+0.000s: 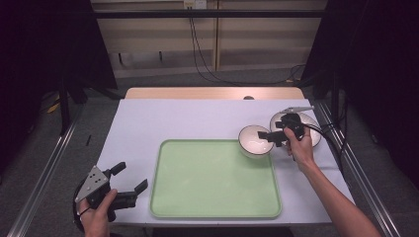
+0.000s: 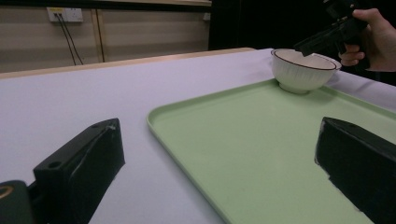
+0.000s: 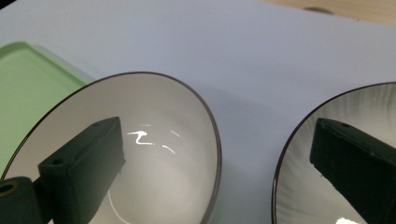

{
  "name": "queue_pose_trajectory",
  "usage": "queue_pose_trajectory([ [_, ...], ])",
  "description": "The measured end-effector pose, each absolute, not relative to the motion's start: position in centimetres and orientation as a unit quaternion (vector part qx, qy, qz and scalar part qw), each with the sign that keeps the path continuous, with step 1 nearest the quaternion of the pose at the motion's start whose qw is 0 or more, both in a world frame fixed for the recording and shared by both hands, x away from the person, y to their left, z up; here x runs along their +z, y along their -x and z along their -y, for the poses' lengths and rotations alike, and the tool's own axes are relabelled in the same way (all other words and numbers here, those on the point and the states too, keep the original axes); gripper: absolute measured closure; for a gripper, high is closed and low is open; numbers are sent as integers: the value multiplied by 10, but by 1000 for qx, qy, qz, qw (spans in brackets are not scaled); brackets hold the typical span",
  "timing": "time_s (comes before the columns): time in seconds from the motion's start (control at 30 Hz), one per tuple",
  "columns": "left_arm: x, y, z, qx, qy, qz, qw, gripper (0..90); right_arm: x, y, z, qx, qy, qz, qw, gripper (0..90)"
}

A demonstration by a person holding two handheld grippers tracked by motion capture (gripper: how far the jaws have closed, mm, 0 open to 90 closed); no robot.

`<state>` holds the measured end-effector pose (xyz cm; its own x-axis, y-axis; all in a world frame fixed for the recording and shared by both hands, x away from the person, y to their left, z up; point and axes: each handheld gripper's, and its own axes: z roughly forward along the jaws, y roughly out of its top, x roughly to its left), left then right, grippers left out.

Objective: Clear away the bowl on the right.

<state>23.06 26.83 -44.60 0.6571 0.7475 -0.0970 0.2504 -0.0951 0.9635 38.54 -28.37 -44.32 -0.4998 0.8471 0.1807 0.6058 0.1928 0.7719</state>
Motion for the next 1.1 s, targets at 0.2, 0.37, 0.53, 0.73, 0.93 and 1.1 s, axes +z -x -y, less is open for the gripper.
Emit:
queue_pose_trajectory([
  [0.2, -446, -231, -268, 218, -707, -354, 572, 14, -436, -381, 287, 443, -481, -738, 167, 22],
  [0.37, -446, -231, -269, 217, -707, -353, 572, 14, -433, -372, 287, 449, -464, -741, 184, 25],
  [0.53, -446, -231, -268, 216, -706, -354, 574, 14, -430, -366, 288, 450, -458, -740, 201, 25],
  [0.73, -447, -232, -268, 214, -708, -354, 573, 14, -429, -353, 288, 453, -441, -746, 209, 23],
  [0.93, -447, -232, -268, 215, -707, -355, 572, 14, -427, -337, 287, 468, -437, -737, 215, 19],
  [1.1, -447, -232, -268, 215, -707, -355, 573, 14, -424, -322, 290, 476, -436, -729, 228, 14],
])
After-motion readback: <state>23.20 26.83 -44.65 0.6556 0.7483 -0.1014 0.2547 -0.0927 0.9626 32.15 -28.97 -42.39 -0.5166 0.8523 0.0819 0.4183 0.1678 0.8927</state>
